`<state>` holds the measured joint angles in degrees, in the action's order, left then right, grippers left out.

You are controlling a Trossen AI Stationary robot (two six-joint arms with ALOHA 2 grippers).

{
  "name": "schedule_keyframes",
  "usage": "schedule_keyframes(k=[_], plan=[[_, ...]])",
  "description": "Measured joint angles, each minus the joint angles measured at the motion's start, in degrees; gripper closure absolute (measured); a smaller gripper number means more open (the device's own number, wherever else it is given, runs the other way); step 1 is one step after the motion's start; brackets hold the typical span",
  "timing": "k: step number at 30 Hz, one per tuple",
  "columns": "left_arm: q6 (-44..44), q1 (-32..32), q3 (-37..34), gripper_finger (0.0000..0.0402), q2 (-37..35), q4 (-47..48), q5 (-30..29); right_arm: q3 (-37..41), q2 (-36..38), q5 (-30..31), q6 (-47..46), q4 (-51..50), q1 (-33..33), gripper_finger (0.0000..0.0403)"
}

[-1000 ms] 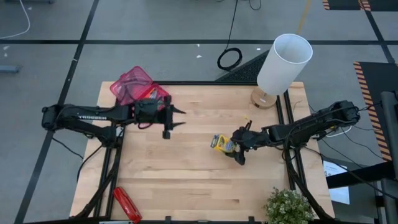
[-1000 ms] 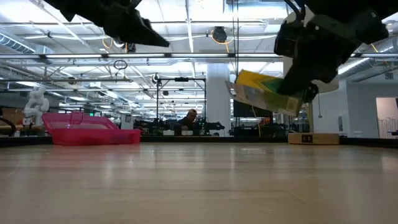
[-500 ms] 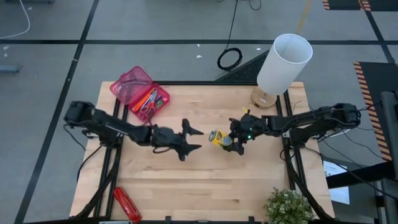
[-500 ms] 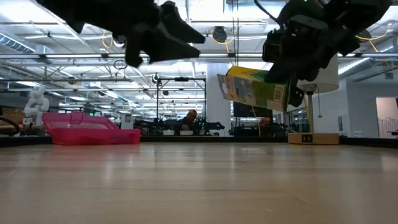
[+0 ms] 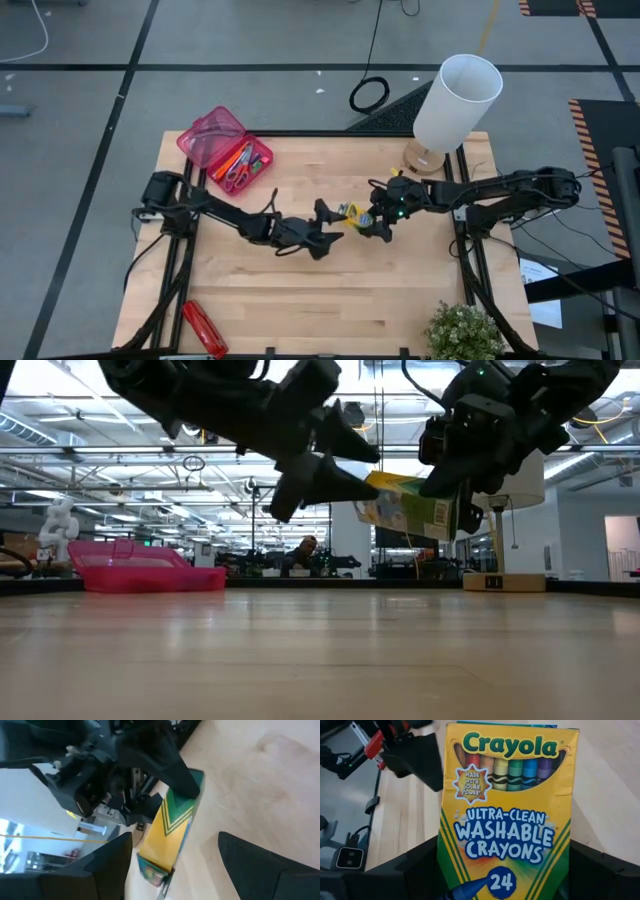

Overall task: Pack school essentials
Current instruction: Put the crayon box into the pink supply box

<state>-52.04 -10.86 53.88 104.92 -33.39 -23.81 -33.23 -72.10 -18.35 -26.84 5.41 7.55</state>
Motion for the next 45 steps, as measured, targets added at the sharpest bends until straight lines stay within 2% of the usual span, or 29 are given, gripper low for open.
schedule_keyframes(k=[6,11,13,25,40,45], plan=[[-4.6,1.4,3.8,0.0105,1.8,0.8,0.4,0.0,0.0,0.0,0.6,0.0,0.0,0.0078],[-4.2,4.3,6.4,0.0105,1.7,9.9,8.4,0.0,0.0,0.0,0.6,-0.1,-0.1,0.0078],[-3.7,4.9,7.0,0.0109,1.8,12.6,8.9,0.0,0.0,0.0,0.7,-0.2,-0.2,0.0078],[-4.4,5.4,7.2,0.0212,1.7,12.0,11.0,0.0,0.0,0.0,2.6,-0.5,-0.2,0.0078],[-6.2,5.5,7.2,0.0266,1.7,12.3,10.8,0.0,0.0,0.1,4.9,-0.4,-0.2,0.0078],[-6.2,5.5,7.1,0.0272,1.7,12.3,10.7,0.0,0.0,0.4,5.5,-0.1,-0.2,0.0072]])
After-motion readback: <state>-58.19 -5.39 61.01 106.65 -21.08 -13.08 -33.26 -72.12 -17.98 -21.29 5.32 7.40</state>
